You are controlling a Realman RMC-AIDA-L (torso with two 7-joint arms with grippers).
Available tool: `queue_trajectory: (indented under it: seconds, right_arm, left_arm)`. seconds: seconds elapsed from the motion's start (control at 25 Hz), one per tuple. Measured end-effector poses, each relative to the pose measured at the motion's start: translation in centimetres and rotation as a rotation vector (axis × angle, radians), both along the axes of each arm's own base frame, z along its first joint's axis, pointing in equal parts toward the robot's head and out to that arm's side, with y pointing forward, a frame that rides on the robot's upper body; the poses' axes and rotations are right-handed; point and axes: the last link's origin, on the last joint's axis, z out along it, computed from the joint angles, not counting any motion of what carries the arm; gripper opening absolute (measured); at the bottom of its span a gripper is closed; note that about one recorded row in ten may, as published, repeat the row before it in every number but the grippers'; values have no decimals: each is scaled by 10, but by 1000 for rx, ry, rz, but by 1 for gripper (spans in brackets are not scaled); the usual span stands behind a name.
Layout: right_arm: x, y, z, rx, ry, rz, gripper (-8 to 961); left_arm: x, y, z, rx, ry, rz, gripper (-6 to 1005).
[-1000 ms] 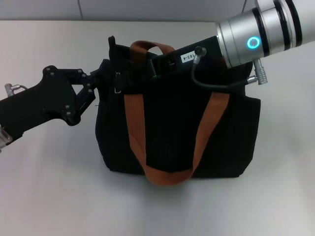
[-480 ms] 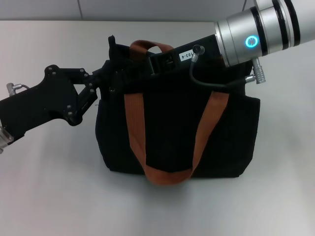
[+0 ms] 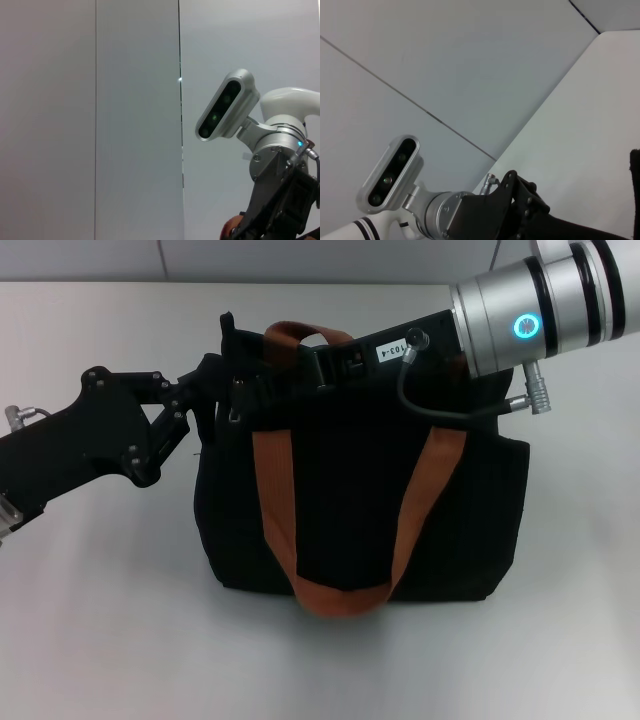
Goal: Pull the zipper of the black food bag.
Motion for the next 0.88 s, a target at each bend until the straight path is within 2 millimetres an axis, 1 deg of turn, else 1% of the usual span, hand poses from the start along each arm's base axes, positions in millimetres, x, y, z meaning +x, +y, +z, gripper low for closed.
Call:
queue_trajectory:
  seconds: [0.6,0.88]
  right_arm:
    - [1,3,-1,17,-5,-7,160]
    - [1,3,-1,17,-4,-9,271]
  left_arm:
    - [2,0,0,-7,-8,-4,102]
    - [2,1,1,-4,-10,-2,105]
